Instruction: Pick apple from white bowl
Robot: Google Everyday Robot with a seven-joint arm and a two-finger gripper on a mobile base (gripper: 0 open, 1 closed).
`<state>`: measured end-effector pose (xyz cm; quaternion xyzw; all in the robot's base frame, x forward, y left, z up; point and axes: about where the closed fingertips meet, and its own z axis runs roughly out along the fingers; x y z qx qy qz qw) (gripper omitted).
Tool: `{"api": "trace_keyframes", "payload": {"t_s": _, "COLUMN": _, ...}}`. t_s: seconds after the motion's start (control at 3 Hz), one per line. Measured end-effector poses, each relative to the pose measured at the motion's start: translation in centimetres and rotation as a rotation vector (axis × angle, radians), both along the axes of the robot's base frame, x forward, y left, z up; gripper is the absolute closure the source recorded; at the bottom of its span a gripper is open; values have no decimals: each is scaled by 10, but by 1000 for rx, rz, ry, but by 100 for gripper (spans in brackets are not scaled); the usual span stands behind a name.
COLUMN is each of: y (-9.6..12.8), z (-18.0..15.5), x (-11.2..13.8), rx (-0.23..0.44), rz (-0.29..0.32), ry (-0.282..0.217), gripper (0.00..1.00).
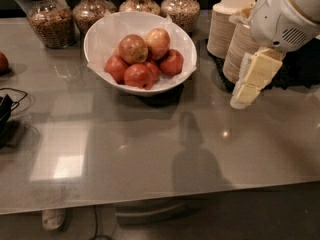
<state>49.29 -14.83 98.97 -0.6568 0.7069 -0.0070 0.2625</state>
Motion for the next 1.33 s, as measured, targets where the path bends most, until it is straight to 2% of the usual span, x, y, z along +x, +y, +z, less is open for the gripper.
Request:
{"api": "trace_keyframes", "payload": {"t_s": 0.33, "y": 21, "z": -7, "x": 32, "rx": 87, "rz": 31, "ry": -27, "gripper": 0}}
{"api": "trace_keyframes", "payload": {"t_s": 0.67, "y": 46, "z": -12, "x": 63, "rx": 176, "rz": 86, "ry": -27, "gripper": 0}}
{"api": "trace_keyframes", "payload": {"t_s": 1.0, "y": 64, "z": -13, "x": 84, "rx": 258, "rz": 139, "ry": -27, "gripper": 0}}
{"api": "trace_keyframes", "payload": {"t_s": 1.33, "y": 75, "z": -16, "x": 99, "rx": 367, "rz": 197, "ry": -50, "gripper": 0}}
